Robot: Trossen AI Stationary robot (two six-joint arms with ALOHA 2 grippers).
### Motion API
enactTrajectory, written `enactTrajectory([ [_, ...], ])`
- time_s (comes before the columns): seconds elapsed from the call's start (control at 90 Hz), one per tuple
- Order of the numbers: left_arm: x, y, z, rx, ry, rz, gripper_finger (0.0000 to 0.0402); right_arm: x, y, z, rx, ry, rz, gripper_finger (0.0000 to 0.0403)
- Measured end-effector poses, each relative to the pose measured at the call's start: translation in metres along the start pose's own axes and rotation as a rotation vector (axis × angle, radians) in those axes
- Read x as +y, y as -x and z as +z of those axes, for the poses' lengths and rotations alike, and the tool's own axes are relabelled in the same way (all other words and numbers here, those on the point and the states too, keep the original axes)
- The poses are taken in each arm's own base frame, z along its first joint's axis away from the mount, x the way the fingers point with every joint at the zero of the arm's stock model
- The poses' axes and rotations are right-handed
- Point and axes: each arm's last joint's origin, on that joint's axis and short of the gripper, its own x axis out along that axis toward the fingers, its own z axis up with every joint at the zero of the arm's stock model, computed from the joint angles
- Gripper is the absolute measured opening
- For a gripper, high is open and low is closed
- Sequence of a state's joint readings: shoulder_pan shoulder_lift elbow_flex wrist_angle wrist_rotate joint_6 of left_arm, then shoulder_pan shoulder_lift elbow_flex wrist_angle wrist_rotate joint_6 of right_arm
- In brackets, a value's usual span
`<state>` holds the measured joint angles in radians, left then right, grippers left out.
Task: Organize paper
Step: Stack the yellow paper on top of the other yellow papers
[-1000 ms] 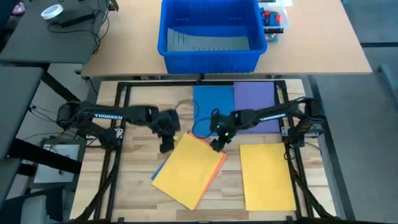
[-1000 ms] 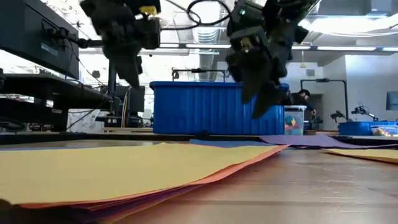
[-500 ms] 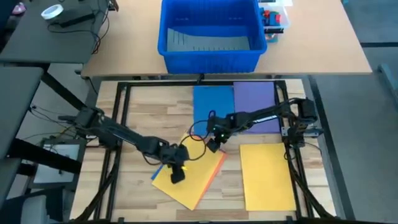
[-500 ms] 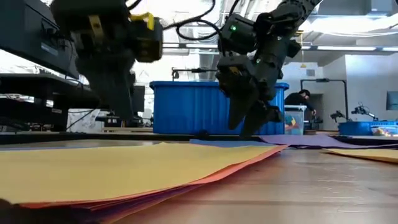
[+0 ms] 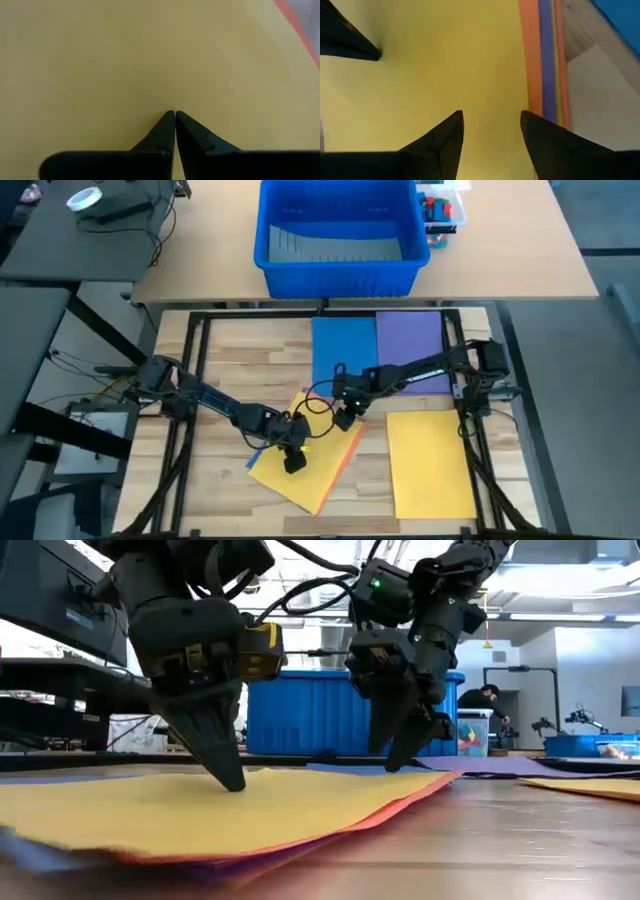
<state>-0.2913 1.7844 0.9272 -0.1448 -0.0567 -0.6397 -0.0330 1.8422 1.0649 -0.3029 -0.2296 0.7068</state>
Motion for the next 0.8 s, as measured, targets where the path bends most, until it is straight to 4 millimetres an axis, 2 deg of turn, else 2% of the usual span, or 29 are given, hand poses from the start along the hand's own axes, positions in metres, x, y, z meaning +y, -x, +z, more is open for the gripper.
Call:
enactTrajectory([
  [0.167,0.000,0.000,0.001,-0.006,-0.007,-0.003,0.0000,-0.004,-0.007,0.000,0.017,-0.006,-0.011,0.0185],
  [0.8,0.000,-0.001,0.000,-0.002,-0.037,0.001,0.0000,-0.014,-0.002,0.008,-0.003,-0.007,-0.020,0.0173],
])
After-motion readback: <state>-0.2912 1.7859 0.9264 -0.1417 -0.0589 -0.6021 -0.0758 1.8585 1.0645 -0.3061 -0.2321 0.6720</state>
